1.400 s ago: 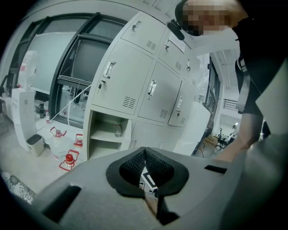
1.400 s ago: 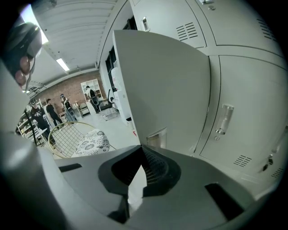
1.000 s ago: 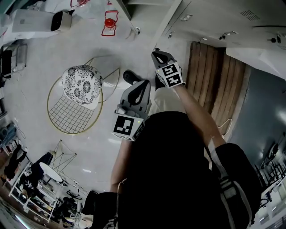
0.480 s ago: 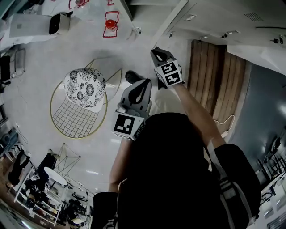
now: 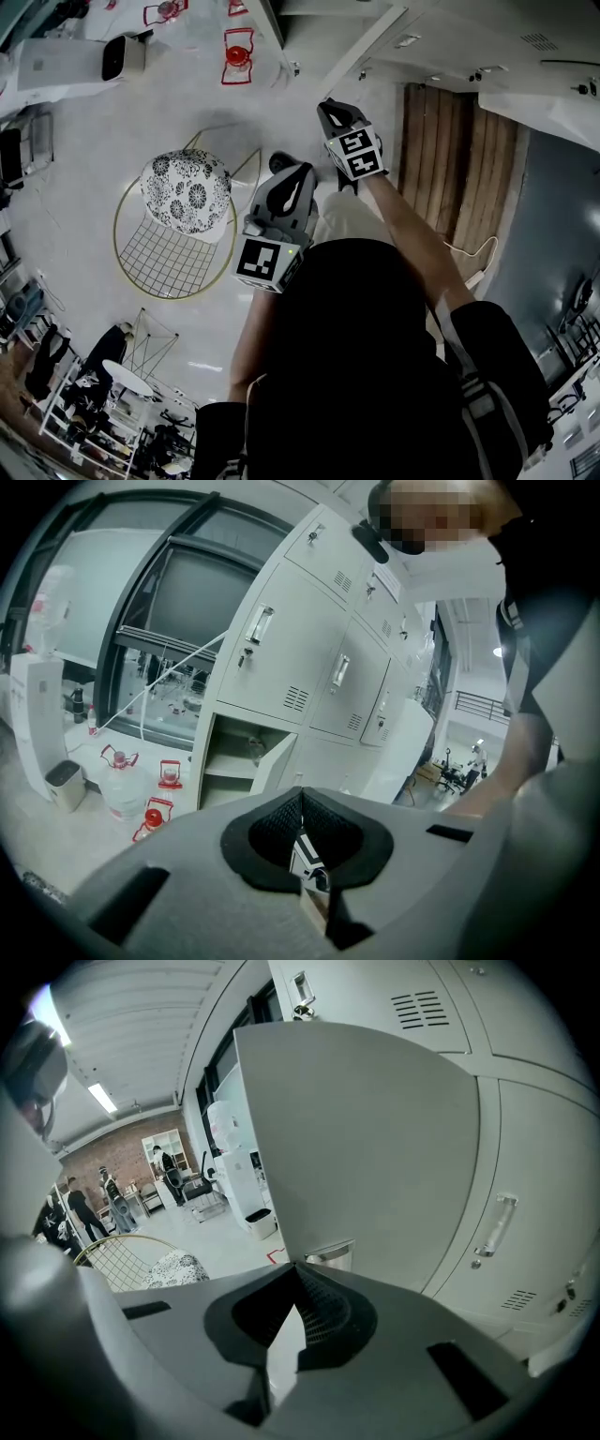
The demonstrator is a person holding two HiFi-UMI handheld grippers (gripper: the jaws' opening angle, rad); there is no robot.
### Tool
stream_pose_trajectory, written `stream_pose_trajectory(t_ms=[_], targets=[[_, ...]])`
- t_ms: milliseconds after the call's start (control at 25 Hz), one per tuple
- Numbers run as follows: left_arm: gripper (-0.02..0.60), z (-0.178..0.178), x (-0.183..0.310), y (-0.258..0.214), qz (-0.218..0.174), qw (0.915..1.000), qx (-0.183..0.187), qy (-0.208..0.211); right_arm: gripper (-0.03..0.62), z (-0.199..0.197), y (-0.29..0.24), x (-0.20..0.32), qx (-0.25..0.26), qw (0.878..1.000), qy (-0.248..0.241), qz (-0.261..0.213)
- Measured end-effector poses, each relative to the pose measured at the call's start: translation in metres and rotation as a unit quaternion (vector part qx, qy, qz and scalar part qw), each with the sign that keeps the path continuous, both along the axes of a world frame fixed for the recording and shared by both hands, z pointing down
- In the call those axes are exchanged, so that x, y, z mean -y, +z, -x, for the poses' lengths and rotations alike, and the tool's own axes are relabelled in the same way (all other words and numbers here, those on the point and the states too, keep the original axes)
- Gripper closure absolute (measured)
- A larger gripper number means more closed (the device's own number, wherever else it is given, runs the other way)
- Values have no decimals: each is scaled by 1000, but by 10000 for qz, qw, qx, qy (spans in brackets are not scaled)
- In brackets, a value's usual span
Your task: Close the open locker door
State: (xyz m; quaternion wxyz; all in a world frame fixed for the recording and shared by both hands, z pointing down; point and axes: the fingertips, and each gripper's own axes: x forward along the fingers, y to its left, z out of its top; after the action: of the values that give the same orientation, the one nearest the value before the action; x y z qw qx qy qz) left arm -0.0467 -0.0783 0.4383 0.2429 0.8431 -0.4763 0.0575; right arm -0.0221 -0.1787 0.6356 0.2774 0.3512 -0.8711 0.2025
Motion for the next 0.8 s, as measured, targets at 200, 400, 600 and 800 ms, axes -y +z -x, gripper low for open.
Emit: stream_pose_trajectory(t_ms=[200,400,600,800], targets=[[563,21,13,1,0,10000,-42,9,592,12,-1,13,-57,9999,112,-33],[563,43,24,3,94,9999,54,11,592,27,-1,23,-81,9996,275,-40],[563,60,36,1,-100,9999,-95,49,594,40,1,34,-93,9990,430,-19],[563,86,45,6,-39,9998,-159,-71,595,51,3,41,-134,9984,543,-35]])
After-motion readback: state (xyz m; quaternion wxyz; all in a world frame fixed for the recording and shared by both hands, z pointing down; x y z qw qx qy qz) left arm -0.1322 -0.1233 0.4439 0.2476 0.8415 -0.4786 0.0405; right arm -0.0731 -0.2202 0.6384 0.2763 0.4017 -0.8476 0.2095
